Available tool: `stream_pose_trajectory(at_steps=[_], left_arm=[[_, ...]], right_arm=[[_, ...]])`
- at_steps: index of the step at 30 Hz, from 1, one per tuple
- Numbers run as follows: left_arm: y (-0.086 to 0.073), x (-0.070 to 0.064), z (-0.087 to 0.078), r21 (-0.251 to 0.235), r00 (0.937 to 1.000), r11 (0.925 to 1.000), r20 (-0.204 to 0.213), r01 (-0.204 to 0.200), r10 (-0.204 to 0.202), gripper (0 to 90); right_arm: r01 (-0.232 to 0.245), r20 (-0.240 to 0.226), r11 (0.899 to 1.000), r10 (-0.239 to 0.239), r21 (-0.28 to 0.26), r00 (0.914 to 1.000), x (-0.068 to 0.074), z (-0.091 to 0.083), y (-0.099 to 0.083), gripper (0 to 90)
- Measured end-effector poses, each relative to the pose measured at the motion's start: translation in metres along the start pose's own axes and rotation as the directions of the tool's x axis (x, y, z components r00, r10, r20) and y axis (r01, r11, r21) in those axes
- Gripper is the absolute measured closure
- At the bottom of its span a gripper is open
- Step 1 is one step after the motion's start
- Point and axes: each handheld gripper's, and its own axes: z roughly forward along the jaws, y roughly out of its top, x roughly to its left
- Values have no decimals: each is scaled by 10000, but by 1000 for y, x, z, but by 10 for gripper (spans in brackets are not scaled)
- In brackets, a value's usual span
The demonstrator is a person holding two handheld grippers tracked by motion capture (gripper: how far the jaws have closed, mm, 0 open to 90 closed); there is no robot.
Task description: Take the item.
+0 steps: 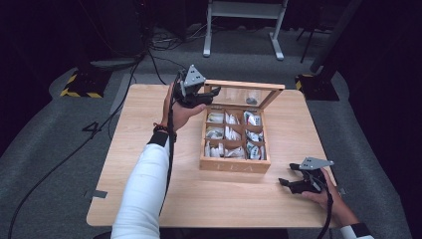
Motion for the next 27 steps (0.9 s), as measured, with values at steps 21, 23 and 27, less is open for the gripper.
stream_pose_trajectory(at_steps=[21, 23, 27], left_arm=[[11, 19, 19, -319, 9974, 9972, -260, 670, -678, 465], [11, 22, 22, -378, 9967, 9965, -279, 751, -762, 464], [15, 28, 27, -348, 9960, 9959, -307, 831, -842, 465]], right_arm=[[1, 34, 10000, -1, 12, 10000, 0, 1, 1, 190], [1, 31, 10000, -1, 13, 10000, 0, 1, 1, 189], [1, 35, 10000, -1, 10, 10000, 0, 1, 1, 190]])
